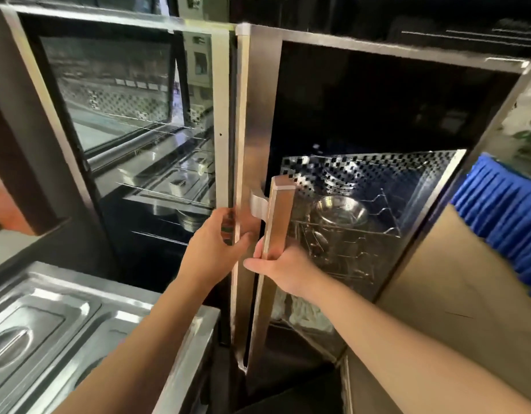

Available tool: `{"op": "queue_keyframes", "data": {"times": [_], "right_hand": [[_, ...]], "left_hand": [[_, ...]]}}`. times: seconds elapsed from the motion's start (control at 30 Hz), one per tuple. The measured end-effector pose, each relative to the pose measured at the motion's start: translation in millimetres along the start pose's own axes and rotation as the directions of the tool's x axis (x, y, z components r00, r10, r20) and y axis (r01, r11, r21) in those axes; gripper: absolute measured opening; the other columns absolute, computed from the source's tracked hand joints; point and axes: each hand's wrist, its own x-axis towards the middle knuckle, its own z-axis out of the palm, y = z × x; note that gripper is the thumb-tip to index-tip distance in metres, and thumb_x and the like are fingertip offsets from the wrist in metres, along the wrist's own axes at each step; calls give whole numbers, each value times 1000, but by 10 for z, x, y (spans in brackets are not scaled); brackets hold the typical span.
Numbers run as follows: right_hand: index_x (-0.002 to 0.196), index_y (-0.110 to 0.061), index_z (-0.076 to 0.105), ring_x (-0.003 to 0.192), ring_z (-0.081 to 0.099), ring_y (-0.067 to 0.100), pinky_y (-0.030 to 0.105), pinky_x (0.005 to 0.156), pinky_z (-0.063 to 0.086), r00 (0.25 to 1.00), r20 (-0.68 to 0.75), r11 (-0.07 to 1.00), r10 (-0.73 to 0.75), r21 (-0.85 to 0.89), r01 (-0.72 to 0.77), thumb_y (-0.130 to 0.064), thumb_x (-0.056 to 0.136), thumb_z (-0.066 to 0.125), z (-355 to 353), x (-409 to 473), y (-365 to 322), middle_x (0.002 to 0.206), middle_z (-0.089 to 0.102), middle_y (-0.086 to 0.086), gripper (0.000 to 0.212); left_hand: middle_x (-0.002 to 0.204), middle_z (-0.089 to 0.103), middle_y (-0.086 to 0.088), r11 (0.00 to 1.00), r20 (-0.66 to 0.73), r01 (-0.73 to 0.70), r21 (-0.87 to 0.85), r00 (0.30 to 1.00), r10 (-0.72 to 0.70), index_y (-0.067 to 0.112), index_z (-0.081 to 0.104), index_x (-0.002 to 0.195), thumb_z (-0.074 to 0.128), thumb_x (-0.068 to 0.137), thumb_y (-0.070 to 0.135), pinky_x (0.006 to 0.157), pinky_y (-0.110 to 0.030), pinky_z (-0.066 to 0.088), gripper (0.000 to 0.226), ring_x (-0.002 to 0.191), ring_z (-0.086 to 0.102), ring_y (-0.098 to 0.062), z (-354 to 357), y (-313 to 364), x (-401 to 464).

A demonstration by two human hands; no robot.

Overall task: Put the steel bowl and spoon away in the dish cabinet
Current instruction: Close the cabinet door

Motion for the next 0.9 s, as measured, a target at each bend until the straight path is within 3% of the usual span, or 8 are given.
{"op": "queue_keyframes", "data": {"times": [0.1, 0.17, 0.27, 0.37, 0.47, 0.63, 0.77, 0.9], "right_hand": [[65, -20, 58, 61, 60, 16, 40, 68, 53, 997, -74, 998, -16, 54, 20, -46, 71, 74, 117, 440, 11, 59, 56, -9, 31], [63, -17, 54, 67, 61, 36, 53, 75, 55, 992, -125, 994, -24, 107, 38, -43, 72, 75, 187, 679, 32, 61, 55, 1, 36], [54, -25, 57, 58, 58, 17, 49, 67, 53, 978, -209, 978, 16, 205, 28, -42, 71, 78, 282, 1049, 44, 55, 55, -9, 32], [49, -30, 60, 50, 56, 2, 23, 59, 47, 955, -290, 968, 70, 249, 5, -37, 75, 77, 358, 1346, 28, 49, 56, -14, 32], [47, -25, 54, 46, 52, 1, 11, 49, 42, 925, -370, 966, 84, 258, 16, -23, 81, 74, 369, 1611, 40, 46, 52, -12, 39], [53, -22, 50, 47, 51, 7, 21, 51, 42, 901, -427, 966, 83, 257, 33, -22, 76, 71, 348, 1935, 47, 47, 49, -9, 32], [66, -20, 66, 57, 65, 15, 23, 53, 52, 890, -454, 969, 46, 237, 70, -29, 74, 71, 330, 2099, 79, 58, 64, 0, 14], [67, -33, 69, 55, 66, 10, 15, 49, 50, 886, -465, 968, 8, 226, 109, -29, 76, 72, 310, 2213, 90, 59, 67, -2, 10]], "left_hand": [[108, 66, 23, 998, 15, -40, 40, 999, 39, 42, 51, 120, 63, 80, 64, 74, -20, 51, 47, 93, 62, 8, -46, -218, 400], [123, 65, 17, 996, 34, -62, 66, 998, 60, 38, 48, 130, 55, 86, 67, 84, -31, 56, 53, 105, 63, 0, -77, -376, 635], [143, 55, 1, 978, 27, -135, 161, 991, 132, 31, 40, 144, 39, 94, 68, 95, -39, 51, 63, 124, 57, -17, -110, -658, 1031], [151, 44, -8, 939, 9, -213, 271, 976, 219, 25, 31, 151, 36, 97, 60, 101, -43, 46, 64, 136, 46, -26, -80, -902, 1399], [163, 26, -12, 880, 10, -255, 402, 962, 274, 23, 21, 157, 40, 96, 58, 117, -52, 31, 73, 151, 23, -33, 38, -1144, 1746], [170, -3, -9, 815, -34, -214, 538, 961, 275, 29, 2, 161, 36, 96, 66, 120, -54, 7, 82, 155, -8, -31, 308, -1420, 2168], [169, -7, -12, 784, -53, -190, 591, 961, 273, 26, 0, 161, 28, 98, 65, 121, -60, 9, 79, 154, -11, -34, 428, -1505, 2358], [169, -7, -15, 773, -71, -178, 609, 958, 276, 22, 2, 161, 30, 101, 60, 121, -62, 10, 77, 154, -12, -36, 540, -1543, 2409]]}}
